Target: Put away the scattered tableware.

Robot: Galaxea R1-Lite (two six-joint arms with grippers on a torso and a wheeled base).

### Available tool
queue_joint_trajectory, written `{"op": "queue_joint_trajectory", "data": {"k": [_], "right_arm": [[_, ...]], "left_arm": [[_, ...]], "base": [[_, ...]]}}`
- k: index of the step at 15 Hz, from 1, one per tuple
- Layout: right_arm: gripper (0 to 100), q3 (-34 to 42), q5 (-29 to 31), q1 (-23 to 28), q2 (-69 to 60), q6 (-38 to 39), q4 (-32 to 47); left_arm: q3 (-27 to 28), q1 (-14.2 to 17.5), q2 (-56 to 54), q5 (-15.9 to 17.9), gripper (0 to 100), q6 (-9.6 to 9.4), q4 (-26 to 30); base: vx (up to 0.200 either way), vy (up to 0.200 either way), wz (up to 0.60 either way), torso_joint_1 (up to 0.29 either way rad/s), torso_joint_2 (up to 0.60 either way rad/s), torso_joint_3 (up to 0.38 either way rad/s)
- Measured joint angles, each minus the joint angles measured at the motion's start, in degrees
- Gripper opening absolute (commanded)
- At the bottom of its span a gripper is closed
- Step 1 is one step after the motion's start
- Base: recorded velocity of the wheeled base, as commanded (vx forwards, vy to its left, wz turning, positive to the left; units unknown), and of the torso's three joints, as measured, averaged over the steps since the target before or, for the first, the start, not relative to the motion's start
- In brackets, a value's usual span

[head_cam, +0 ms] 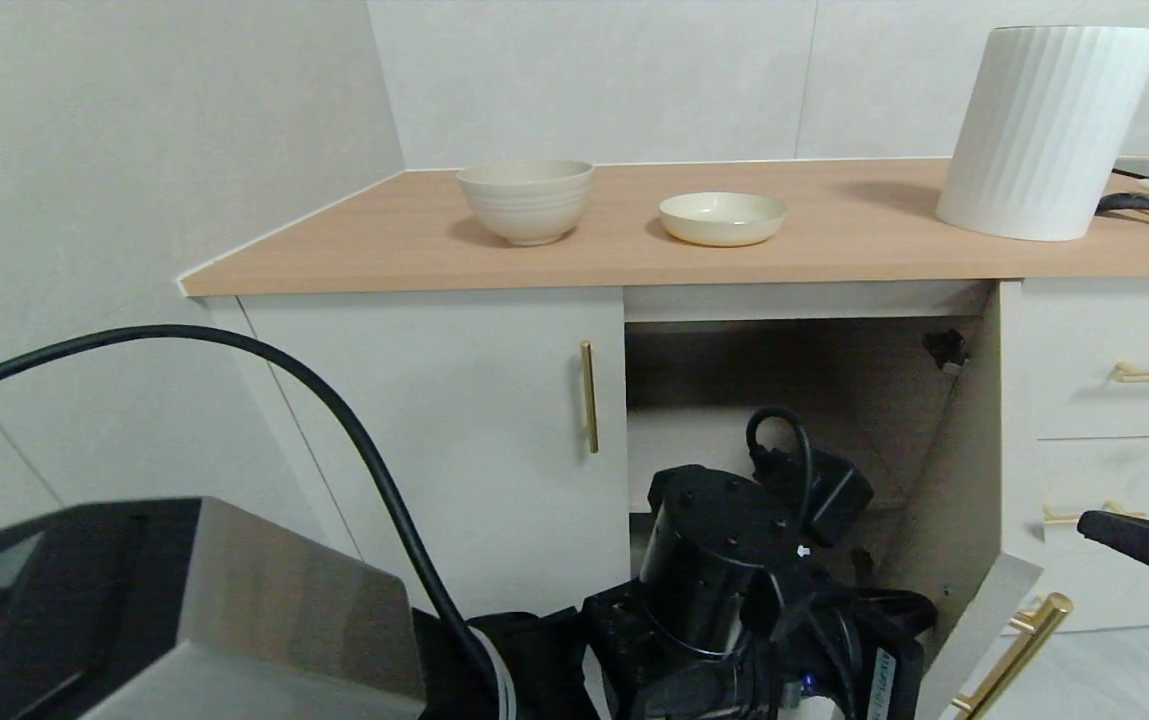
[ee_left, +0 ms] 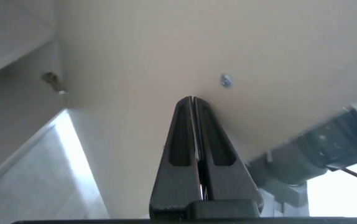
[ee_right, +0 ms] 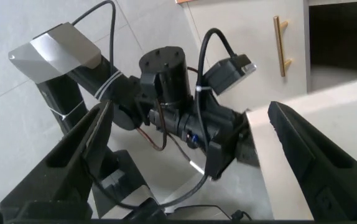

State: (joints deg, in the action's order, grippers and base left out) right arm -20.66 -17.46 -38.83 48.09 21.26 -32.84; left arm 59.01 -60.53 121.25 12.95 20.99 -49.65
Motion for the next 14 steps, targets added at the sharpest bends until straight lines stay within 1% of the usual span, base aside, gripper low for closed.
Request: {"op": "queue_joint_trajectory", "data": {"k": [2, 4, 6, 8, 9, 10, 11, 12, 13, 14], "right_arm": [[100, -0.22, 0.0, 0.0, -0.2, 0.0, 0.02], [100, -0.69, 0.0, 0.0, -0.72, 0.0, 0.02], [100, -1.68, -0.02, 0.0, -1.46, 0.0, 0.06], [100, -3.04, 0.0, 0.11, -2.51, 0.0, 0.11], [100, -3.64, -0.02, 0.4, -3.04, 0.0, 0.13], [100, -3.95, 0.0, 0.66, -3.39, 0.0, 0.38], [100, -4.41, -0.02, 0.99, -3.69, 0.0, 0.93], [100, -4.66, 0.02, 1.15, -3.78, 0.0, 2.11], [100, -4.83, 0.05, 1.27, -3.72, 0.0, 2.88], [100, -4.94, 0.09, 1.34, -3.47, 0.0, 3.39]], "left_arm": [[0.72, -0.63, 0.48, 0.02, 0, -0.06, 0.11], [3.13, -1.71, 1.3, 0.02, 0, -0.09, 1.23], [7.49, -3.83, 2.16, 0.27, 0, -0.09, 5.16], [14.56, -6.95, 3.83, -0.11, 0, 0.09, 8.16], [17.83, -8.83, 4.77, -1.62, 0, 0.68, 8.96], [19.85, -10.3, 5.52, -3.62, 0, 1.45, 9.39], [20.72, -10.97, 5.81, -6.28, 0, 2.05, 9.42], [20.61, -10.72, 5.52, -8.19, 0, 2.49, 9.36], [19.52, -9.76, 4.66, -9.51, 0, 2.76, 9.34], [17.58, -8.3, 3.21, -10.08, 0, 2.93, 9.09]], "base": [[0.0, 0.0, 0.0, 0.0, 0.0, 0.0], [0.0, 0.0, 0.0, 0.0, 0.0, 0.0], [0.0, 0.0, 0.0, 0.0, 0.0, 0.0], [0.0, 0.0, 0.0, 0.0, 0.0, 0.0], [0.0, 0.0, 0.0, 0.0, 0.0, 0.0], [0.0, 0.0, 0.0, 0.0, 0.0, 0.0], [0.0, 0.0, 0.0, 0.0, 0.0, 0.0], [0.0, 0.0, 0.0, 0.0, 0.0, 0.0], [0.0, 0.0, 0.0, 0.0, 0.0, 0.0], [0.0, 0.0, 0.0, 0.0, 0.0, 0.0]]}}
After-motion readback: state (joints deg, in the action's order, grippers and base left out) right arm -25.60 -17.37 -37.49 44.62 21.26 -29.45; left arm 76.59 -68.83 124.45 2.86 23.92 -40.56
